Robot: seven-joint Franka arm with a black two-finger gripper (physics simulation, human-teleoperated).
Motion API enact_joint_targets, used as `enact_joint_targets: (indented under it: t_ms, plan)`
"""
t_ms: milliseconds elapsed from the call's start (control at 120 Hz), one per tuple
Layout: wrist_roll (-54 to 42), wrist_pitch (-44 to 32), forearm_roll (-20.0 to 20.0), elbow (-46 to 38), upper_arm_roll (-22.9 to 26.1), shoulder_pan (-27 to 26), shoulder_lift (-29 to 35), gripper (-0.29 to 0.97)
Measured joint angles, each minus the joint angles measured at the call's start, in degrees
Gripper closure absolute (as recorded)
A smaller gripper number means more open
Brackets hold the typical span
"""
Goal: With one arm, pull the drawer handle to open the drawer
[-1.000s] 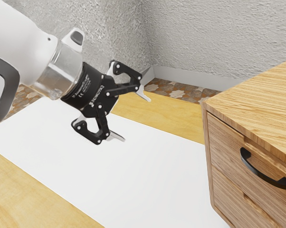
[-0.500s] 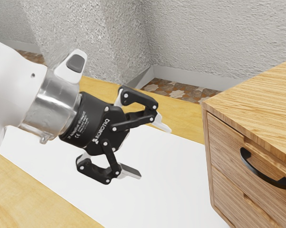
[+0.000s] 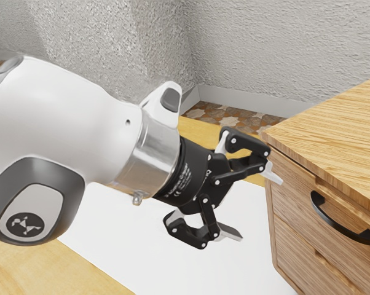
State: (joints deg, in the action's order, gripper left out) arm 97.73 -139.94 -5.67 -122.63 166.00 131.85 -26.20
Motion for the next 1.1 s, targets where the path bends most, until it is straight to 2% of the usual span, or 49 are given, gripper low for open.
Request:
enact_joint_targets:
  t_ms: [1100]
  plan:
    - [2.35,-4.42,0.26,3.51,0.00,-3.03,9.56,0.01]
